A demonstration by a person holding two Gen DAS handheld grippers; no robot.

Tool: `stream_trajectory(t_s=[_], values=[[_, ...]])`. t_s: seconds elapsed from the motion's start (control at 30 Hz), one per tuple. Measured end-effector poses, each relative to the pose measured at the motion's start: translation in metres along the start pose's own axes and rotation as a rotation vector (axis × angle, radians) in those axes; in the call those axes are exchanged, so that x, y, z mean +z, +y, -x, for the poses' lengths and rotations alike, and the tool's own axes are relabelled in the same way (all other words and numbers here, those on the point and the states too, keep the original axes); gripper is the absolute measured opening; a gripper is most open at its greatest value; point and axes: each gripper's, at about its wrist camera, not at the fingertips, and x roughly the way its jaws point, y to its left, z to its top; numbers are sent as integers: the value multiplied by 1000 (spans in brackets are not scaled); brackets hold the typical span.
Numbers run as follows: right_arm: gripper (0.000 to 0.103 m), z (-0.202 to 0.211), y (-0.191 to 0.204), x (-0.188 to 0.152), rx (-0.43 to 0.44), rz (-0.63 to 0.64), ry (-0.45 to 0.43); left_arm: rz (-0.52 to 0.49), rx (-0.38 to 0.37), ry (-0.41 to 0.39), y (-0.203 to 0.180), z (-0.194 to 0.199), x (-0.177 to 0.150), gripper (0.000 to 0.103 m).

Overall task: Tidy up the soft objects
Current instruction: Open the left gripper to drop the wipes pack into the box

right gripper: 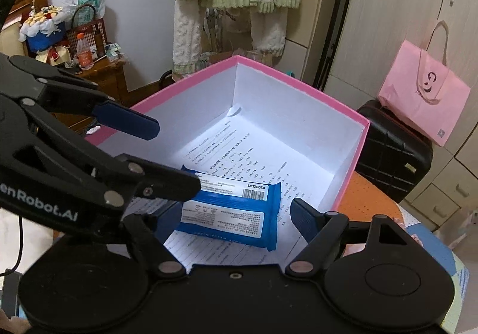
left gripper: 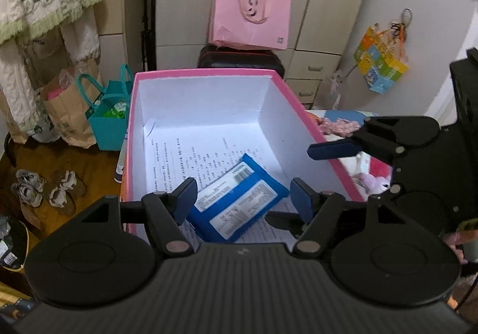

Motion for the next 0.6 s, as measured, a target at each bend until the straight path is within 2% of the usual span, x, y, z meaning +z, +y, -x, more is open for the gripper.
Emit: stream_trajectory(t_s=[0.43, 0.6], values=[[84, 77, 11, -19, -26, 16, -99, -96, -11, -85, -50, 71, -11, 69], [84, 114, 5, -39, -41, 2, -139, -135, -59, -101, -72, 95, -19, 69]])
